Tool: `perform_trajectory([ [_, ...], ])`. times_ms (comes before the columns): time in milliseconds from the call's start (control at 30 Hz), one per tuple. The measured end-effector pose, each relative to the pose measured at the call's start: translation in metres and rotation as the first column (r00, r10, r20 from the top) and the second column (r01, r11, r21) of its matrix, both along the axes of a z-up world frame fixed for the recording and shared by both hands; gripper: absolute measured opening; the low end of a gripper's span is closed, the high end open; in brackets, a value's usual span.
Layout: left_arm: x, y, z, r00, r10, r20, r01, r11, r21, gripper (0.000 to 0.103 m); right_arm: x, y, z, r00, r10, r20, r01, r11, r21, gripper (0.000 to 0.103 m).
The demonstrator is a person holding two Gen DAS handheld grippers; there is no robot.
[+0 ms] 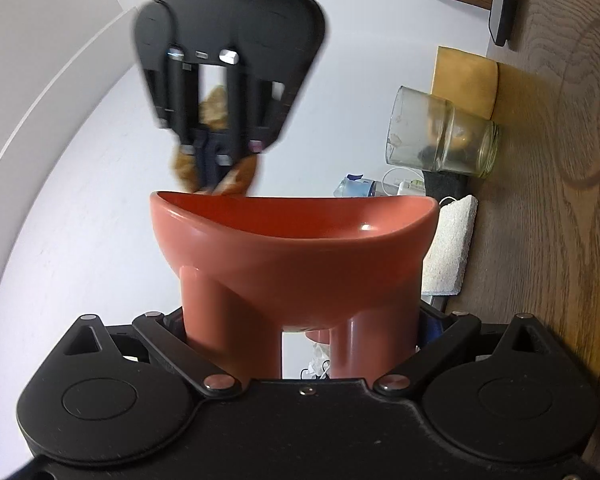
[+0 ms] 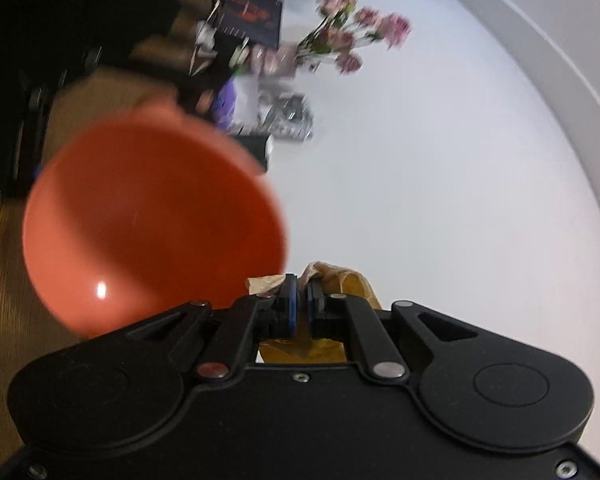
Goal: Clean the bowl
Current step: 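Sweep the paper towel across the bowl interior with the right gripper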
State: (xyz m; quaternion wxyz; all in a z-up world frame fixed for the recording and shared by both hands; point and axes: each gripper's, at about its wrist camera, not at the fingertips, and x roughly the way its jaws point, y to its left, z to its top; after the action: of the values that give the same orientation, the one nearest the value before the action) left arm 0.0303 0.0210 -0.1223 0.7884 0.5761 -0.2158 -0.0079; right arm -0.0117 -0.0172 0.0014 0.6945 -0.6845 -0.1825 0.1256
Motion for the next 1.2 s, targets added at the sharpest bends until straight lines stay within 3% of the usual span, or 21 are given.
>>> perform_trajectory([
  [300,-0.001,0.003,0.002,1.0,0.0,-0.015,0.0,1.0,-0.009,0.097,0.005,-0.025,-0.045,0.99,-0.082,-0.116,0.073,0.994,-0.082,0.006],
  [400,-0.001,0.003,0.003,1.0,0.0,-0.02,-0.001,1.0,-0.011,0.097,-0.009,-0.026,-0.071,0.983,-0.076,-0.166,0.054,0.989,-0.134,0.006],
  [667,0.001,0.003,0.005,0.999,0.001,-0.034,-0.001,1.0,-0.018,0.097,-0.04,-0.016,-0.092,0.973,-0.013,-0.231,-0.019,0.991,-0.136,0.006],
  [1000,0.001,0.002,0.003,1.0,0.001,-0.016,-0.001,1.0,-0.009,0.097,-0.072,0.012,-0.093,0.964,0.104,-0.245,-0.127,0.989,-0.079,0.009],
  [1200,0.0,0.001,0.003,1.0,0.001,-0.006,-0.001,1.0,-0.003,0.097,-0.087,0.023,-0.088,0.95,0.135,-0.282,-0.114,0.989,0.092,0.008],
])
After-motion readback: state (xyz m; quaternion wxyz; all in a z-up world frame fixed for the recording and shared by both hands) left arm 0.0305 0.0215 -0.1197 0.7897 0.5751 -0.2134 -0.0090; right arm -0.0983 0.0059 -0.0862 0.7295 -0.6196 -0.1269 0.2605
